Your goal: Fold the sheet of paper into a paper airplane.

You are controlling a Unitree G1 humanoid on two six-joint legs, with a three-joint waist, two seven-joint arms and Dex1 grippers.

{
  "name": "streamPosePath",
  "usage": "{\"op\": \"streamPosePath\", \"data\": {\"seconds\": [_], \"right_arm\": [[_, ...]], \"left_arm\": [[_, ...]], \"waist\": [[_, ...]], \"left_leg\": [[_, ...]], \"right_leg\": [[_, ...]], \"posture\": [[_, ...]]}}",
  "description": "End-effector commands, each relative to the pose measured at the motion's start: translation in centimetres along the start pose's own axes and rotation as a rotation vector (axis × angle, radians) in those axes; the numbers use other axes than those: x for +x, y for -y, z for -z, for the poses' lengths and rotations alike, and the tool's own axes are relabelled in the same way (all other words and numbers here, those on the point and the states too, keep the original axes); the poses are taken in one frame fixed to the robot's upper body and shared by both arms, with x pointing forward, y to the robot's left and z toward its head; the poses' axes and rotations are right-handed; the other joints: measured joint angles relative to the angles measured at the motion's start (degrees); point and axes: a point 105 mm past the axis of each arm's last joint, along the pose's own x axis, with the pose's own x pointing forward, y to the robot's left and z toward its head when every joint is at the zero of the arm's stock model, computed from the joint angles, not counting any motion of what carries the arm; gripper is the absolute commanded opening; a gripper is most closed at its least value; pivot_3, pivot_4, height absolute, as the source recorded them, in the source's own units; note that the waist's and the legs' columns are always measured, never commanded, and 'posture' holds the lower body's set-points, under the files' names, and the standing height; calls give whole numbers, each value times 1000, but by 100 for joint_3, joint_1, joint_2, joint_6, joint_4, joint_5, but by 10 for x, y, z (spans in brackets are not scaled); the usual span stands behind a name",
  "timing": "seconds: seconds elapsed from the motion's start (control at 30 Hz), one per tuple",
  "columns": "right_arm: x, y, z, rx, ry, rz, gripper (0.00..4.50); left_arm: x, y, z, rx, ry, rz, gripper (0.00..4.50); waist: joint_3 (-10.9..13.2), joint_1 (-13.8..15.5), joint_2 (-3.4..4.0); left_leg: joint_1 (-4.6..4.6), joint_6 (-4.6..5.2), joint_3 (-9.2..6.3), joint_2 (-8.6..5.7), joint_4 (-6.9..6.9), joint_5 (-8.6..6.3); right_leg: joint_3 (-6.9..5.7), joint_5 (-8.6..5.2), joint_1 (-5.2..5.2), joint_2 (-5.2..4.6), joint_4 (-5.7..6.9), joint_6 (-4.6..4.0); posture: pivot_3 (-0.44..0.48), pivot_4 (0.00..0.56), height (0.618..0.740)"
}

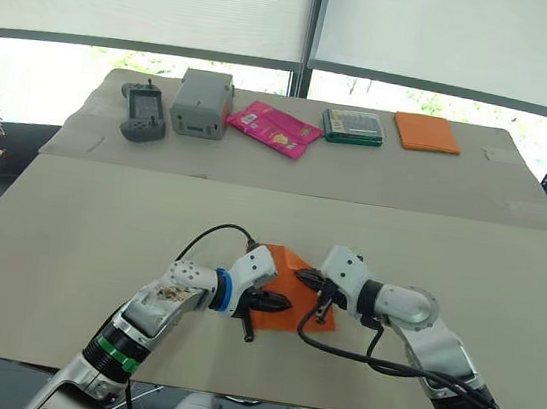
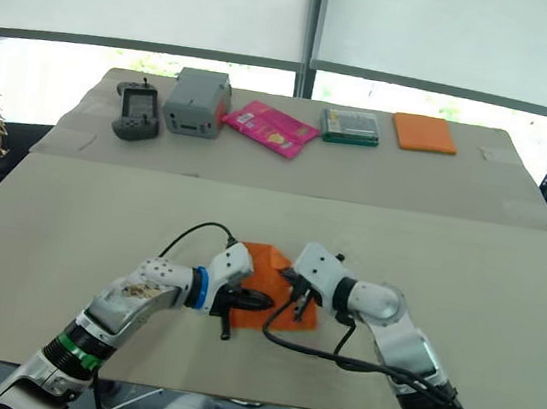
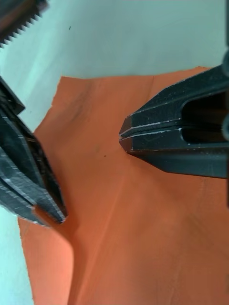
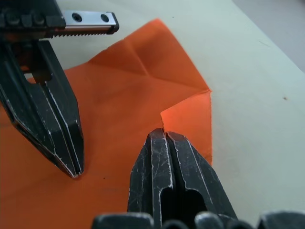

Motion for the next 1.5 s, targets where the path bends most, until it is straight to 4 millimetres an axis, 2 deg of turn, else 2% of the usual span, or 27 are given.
{"op": "streamPosePath", "data": {"seconds": [0.03,0.2,0.37,0.53,0.6,0.67,0.8,1.1,1.3,1.4,1.5], "right_arm": [[2,0,2,-32,-10,20,19],[4,3,16,-39,-74,47,19],[8,0,19,-26,-86,45,19],[9,-3,23,0,-95,48,19],[10,-4,23,-1,-97,47,19],[11,-5,22,-3,-96,46,19],[10,-6,21,-3,-94,50,19],[6,-10,13,65,-83,25,19],[-23,1,-15,53,-27,14,1965],[-35,9,-19,57,-26,46,2993],[-36,25,-22,134,16,126,2993]], "left_arm": [[2,-1,7,-37,-28,-9,0],[-7,-13,-8,-54,34,-48,0],[-19,-34,-37,-84,145,-112,0],[-9,-52,-60,-115,225,-189,0],[-3,-54,-60,-110,206,-200,0],[7,-56,-52,-79,139,-211,0],[15,-60,-36,-18,34,-237,0],[32,-53,-18,-53,-26,-184,0],[32,-53,-6,-24,-81,-176,0],[31,-54,-4,-22,-85,-179,0],[30,-55,-2,-20,-90,-183,0]], "waist": [[0,-1,0],[0,-12,0],[0,-34,0],[-1,-44,-2],[-1,-57,-2],[-1,-79,-2],[-1,-85,-2],[-2,-60,-3],[-2,-31,-4],[-2,-30,-4],[-3,-30,-5]], "left_leg": [[0,0,0,0,0,0],[0,0,0,1,0,0],[-1,-2,-1,3,0,1],[2,-2,-1,0,0,1],[2,-2,-1,-4,0,1],[0,-3,0,-3,-1,2],[1,-4,-1,-5,-3,2],[4,-4,-2,-6,-2,2],[0,-3,-2,-10,-1,1],[2,-3,-3,-8,-1,1],[5,-3,-3,-6,-2,1]], "right_leg": [[1,0,0,0,0,0],[1,0,-1,1,0,0],[-1,0,-4,6,3,-1],[-1,1,0,5,3,-1],[0,1,-1,6,4,-1],[1,1,-7,8,6,-1],[2,1,-6,9,6,-1],[2,1,0,5,6,-1],[2,1,0,3,1,-1],[1,1,0,6,2,-1],[1,1,3,7,1,-1]], "posture": [[0,150,740],[0,150,740],[0,150,740],[0,150,740],[0,150,740],[0,150,740],[0,150,740],[0,150,740],[0,150,740],[0,150,740],[0,150,740]]}}
